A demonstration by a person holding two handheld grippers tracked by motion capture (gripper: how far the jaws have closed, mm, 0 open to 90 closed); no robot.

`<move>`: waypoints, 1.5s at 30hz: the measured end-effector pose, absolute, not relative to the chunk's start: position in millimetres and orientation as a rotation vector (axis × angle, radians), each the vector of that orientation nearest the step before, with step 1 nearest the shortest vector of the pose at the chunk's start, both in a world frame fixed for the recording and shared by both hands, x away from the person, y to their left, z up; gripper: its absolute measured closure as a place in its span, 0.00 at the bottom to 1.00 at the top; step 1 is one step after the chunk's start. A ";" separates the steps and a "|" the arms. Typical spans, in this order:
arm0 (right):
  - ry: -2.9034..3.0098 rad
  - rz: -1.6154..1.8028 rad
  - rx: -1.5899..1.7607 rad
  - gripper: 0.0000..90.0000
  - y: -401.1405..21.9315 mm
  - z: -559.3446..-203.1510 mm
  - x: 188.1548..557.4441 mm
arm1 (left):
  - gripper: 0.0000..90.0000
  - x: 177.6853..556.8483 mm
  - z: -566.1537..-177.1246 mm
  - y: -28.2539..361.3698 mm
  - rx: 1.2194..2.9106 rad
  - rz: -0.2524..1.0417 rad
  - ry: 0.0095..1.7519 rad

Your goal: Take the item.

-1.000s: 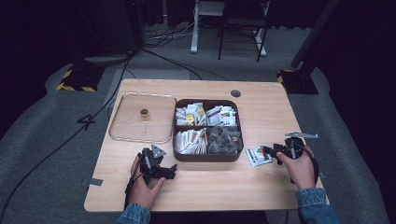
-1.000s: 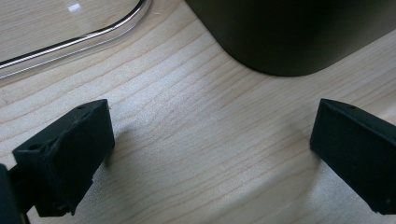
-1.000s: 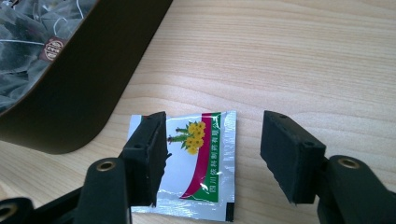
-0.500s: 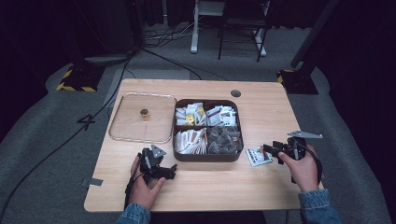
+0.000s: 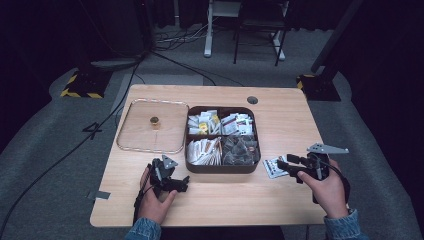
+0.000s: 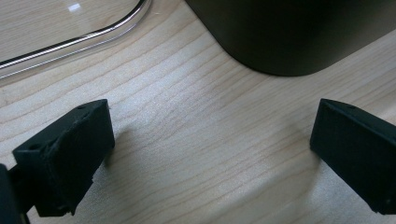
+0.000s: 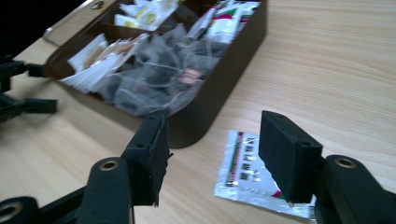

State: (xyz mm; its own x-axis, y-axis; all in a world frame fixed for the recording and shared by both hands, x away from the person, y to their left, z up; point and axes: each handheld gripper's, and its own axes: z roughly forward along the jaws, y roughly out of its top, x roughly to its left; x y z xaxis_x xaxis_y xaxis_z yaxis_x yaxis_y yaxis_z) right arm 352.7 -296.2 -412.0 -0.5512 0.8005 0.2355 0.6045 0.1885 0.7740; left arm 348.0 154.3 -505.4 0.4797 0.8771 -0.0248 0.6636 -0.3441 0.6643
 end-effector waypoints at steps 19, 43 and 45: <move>2.445 1.343 1.132 0.52 -251.5 -422.5 326.5 | 0.00 348.0 -505.4 154.4 2.116 0.452 1.268; 2.542 1.174 1.078 0.52 -222.1 -482.5 323.6 | 0.00 347.9 -505.4 154.3 2.116 0.452 1.268; 2.525 1.168 1.048 0.49 -220.5 -487.0 323.8 | 0.00 347.9 -505.3 154.4 2.117 0.452 1.268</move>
